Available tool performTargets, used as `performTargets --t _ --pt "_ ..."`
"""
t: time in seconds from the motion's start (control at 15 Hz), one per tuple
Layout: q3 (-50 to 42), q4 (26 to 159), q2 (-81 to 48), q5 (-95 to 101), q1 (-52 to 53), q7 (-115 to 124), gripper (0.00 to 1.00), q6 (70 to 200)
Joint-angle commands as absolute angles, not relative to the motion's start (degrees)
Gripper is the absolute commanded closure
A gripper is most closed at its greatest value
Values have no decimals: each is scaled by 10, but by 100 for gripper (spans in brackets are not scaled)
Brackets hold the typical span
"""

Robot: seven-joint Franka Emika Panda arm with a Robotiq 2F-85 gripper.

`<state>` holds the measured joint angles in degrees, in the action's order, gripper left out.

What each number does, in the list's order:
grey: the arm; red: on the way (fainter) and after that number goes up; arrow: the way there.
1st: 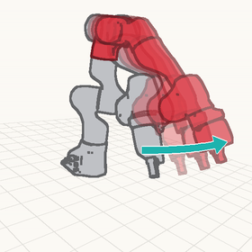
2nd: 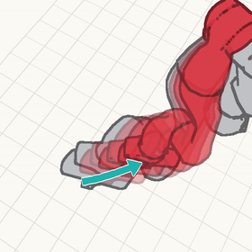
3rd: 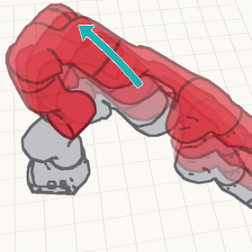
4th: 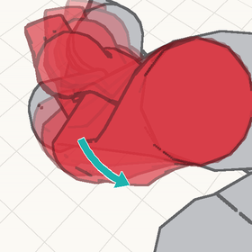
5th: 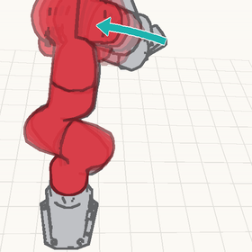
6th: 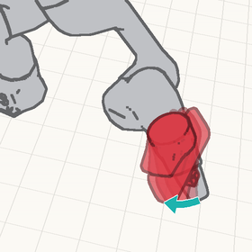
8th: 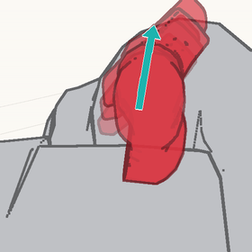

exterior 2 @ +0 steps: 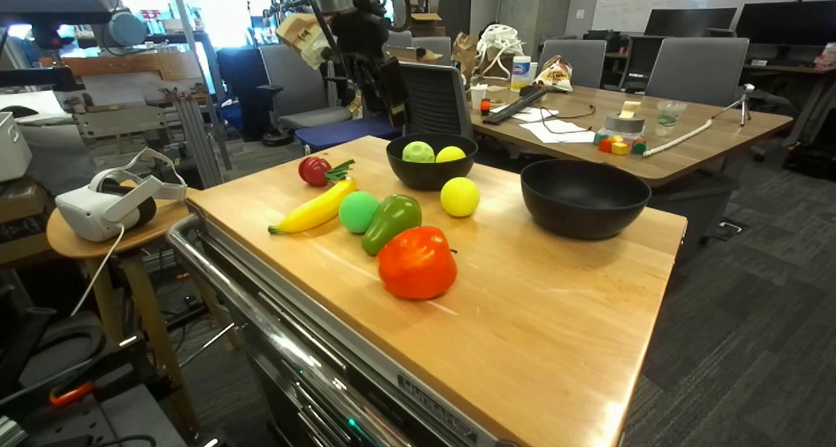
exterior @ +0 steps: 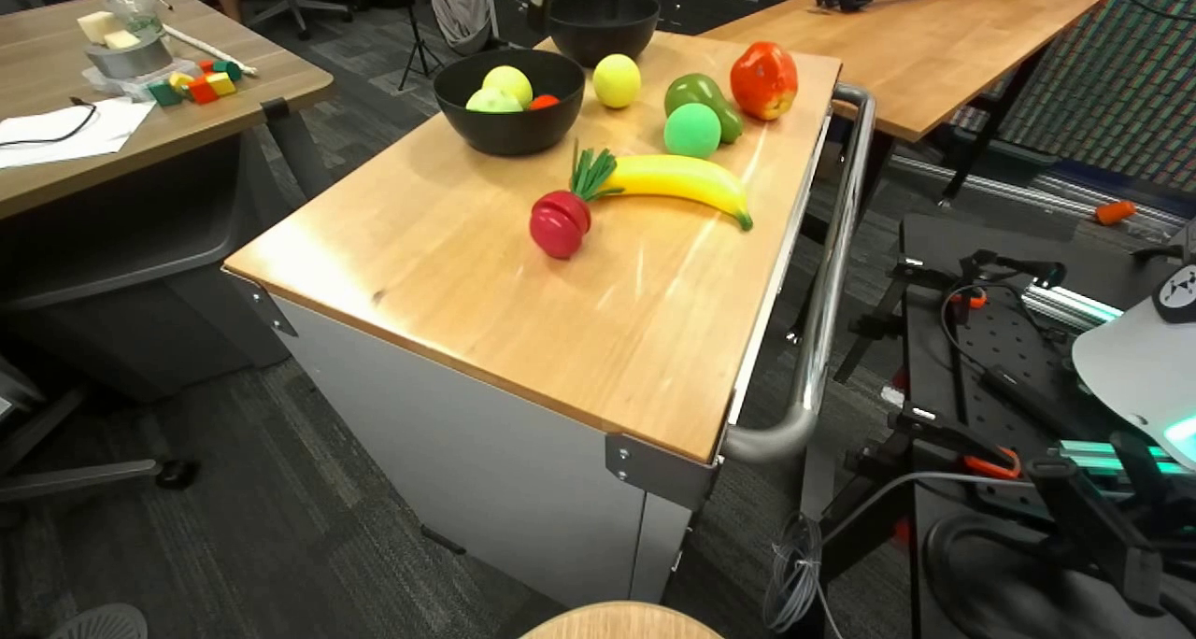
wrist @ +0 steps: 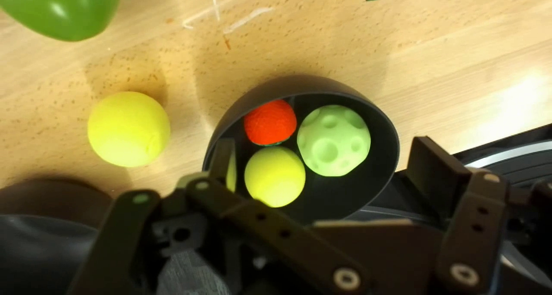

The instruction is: Place the fruits and vegetables inside the two black bowls

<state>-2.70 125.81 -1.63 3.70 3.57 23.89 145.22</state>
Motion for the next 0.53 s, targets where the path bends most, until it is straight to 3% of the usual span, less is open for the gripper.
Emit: performTargets --t 0.0,0.47 --pt "-17 1258 -16 36 25 237 0 1453" --pt "39 1141 -93 -155 38 -25 0 1449"
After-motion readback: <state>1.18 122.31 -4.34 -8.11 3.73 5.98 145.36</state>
